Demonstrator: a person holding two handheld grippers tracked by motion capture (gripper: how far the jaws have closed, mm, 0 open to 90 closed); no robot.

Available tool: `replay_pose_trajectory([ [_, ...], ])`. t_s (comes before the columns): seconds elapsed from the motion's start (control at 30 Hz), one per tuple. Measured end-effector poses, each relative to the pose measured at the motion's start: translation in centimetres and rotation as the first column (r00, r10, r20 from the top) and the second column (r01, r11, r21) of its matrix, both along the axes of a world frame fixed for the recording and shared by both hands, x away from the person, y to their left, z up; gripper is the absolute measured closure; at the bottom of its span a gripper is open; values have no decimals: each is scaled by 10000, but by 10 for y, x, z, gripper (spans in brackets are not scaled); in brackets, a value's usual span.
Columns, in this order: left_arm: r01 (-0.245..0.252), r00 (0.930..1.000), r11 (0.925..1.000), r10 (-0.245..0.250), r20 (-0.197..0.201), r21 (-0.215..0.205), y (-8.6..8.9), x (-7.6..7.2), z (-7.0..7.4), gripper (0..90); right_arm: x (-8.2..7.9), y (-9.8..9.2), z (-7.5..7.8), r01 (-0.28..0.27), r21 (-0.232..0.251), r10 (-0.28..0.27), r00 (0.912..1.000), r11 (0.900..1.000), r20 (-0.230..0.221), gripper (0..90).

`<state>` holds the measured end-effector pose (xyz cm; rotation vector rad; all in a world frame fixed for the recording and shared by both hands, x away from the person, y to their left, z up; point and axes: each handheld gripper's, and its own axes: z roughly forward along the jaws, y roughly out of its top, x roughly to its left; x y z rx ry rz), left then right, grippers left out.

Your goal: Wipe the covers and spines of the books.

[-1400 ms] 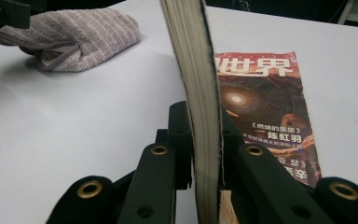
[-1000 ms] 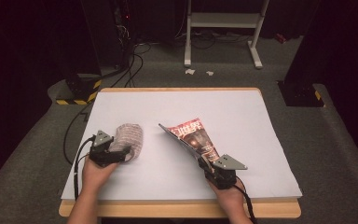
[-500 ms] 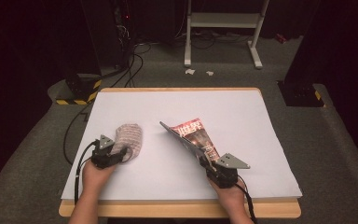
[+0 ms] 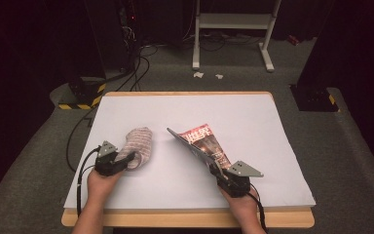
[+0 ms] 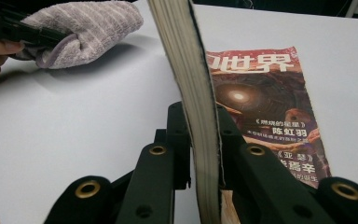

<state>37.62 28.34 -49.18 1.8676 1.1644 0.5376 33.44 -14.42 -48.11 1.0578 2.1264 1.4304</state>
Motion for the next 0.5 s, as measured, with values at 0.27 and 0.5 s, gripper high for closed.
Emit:
replay_pose_trajectory([
  [0.27, 148, 9998, 9982, -139, 160, -585, -2, -3, 5, 644, 2, -1, 0, -17, 5, 17, 9999, 10000, 99, 824],
  [0.5, 334, 9985, 9952, -292, 462, -917, -14, -10, 15, 643, 3, -2, 2, -79, -46, 80, 9997, 10000, 209, 829],
])
